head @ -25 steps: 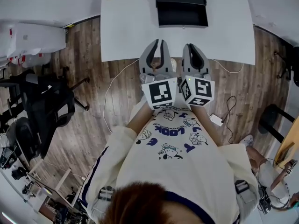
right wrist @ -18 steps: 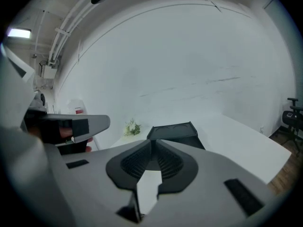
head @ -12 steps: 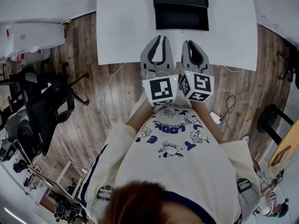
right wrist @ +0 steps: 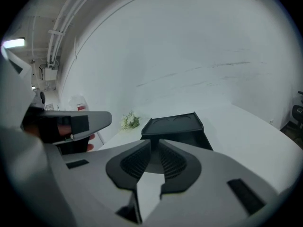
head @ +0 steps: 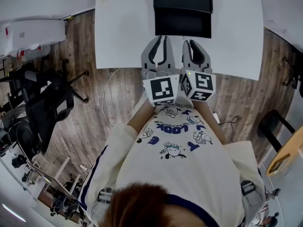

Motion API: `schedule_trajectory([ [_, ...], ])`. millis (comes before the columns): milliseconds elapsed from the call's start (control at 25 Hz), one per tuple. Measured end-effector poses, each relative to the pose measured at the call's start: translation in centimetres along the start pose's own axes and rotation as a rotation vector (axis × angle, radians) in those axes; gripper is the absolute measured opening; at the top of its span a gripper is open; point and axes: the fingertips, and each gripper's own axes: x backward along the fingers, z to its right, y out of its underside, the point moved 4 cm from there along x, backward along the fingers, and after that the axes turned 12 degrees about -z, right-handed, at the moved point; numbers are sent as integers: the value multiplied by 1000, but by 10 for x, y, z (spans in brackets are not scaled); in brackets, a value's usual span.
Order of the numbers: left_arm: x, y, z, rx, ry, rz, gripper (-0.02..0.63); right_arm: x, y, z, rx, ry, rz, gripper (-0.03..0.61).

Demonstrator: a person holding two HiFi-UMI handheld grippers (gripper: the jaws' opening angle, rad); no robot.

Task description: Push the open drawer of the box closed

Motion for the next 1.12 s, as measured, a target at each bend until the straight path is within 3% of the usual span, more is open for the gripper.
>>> schedule_trajectory([
  [480,-25,10,-1,32,-14,-50,48,-23,15,10,-12,-46,-87,60],
  [600,-29,11,-4,34,-15,-60,49,-30,19,12,-21,-45,-111,98],
  [1120,-42,19,-18,50,15,-103,49,-54,46,16,-9,-3,-230,110],
])
